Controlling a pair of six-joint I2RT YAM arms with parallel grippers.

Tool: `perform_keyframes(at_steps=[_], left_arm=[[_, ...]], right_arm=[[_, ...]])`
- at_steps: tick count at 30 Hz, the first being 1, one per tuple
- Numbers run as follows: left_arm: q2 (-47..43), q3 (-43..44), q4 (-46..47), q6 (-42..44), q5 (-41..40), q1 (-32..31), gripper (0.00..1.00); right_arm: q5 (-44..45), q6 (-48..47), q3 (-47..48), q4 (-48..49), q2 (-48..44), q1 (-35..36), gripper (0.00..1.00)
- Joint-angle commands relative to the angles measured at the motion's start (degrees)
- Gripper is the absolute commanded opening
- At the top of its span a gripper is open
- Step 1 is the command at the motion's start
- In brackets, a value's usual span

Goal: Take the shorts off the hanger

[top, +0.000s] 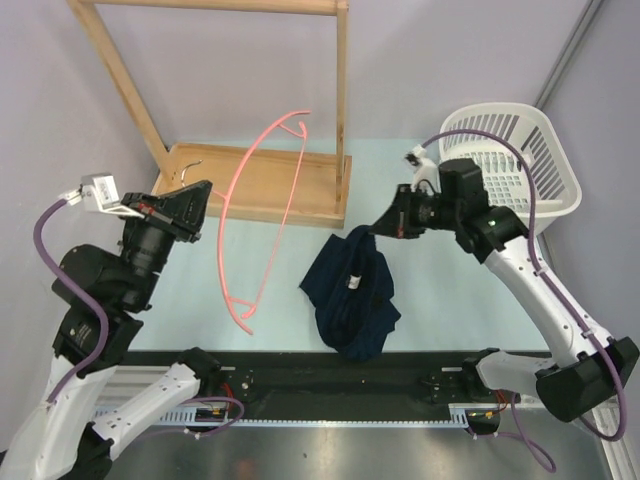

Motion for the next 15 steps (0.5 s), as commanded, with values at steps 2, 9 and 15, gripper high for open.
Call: perform_keyframes(at_steps=[2, 9, 15], left_arm=[[3.4, 1.0, 4.6, 0.1, 2.0, 0.3, 0.0], [5.2, 0.9, 5.4, -0.7, 3.3, 0.3, 0.0], [6.4, 1.5, 5.9, -0.8, 4.0, 0.3, 0.0]], right_arm=[[4.1, -4.8, -4.0, -9.8, -3.0, -8.5, 0.0], [10.7, -7.7, -7.4, -16.1, 3.9, -14.7, 0.01], [10.0, -5.1, -7.2, -14.6, 8.5, -14.6, 0.43]])
